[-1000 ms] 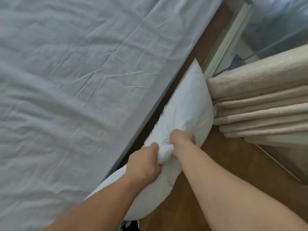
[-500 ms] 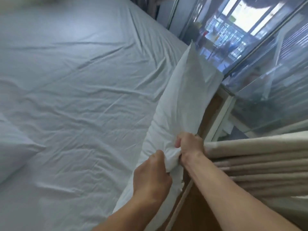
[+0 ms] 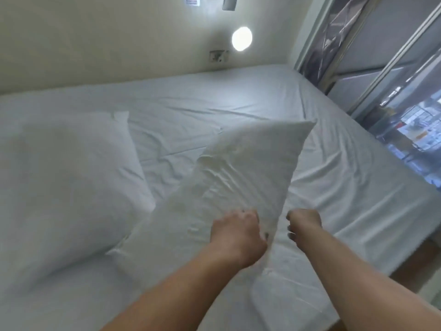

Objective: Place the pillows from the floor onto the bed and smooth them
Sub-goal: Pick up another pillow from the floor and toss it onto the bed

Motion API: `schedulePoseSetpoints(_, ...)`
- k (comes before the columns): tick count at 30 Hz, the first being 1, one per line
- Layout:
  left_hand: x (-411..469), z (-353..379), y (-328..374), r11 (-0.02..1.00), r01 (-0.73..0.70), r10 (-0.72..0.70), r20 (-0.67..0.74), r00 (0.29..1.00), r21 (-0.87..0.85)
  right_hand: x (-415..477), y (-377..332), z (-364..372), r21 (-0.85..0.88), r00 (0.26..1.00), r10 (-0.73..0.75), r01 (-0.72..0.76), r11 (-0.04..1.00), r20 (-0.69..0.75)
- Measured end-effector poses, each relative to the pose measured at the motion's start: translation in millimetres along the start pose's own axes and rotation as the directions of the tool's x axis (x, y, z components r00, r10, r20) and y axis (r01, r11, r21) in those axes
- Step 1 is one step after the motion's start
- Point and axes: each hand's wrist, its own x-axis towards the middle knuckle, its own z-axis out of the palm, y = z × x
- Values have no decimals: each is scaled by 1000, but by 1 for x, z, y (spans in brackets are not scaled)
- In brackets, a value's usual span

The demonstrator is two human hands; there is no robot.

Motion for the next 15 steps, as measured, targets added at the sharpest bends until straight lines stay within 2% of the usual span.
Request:
schedulePoseSetpoints(1,11,6,-25,999,45,-44,-28,999,15,12,3,14,-213,992,-112,99,972,-51)
schedulePoseSetpoints(2,21,12,-51,995,93,-91,-53,994,35,21,5,28,-380,969,-245,217,899,-25)
schedulePoseSetpoints(4,32,20,-104,976,206,-201,-77,976,63,28,2,64,-532,905,-407,408,742,125)
schedulePoseSetpoints(7,35,9,-176,927,351,-344,-77,936,130,17,-8,124,-540,825,-467,563,626,318)
schedulePoseSetpoints(11,17,-43,-266,802,572,-563,-102,820,174,-22,-25,204,-522,712,-412,699,488,569)
schedulePoseSetpoints(15,-18,-104,-340,678,728,-712,-150,686,107,-65,-47,273,-509,653,-332,747,427,681)
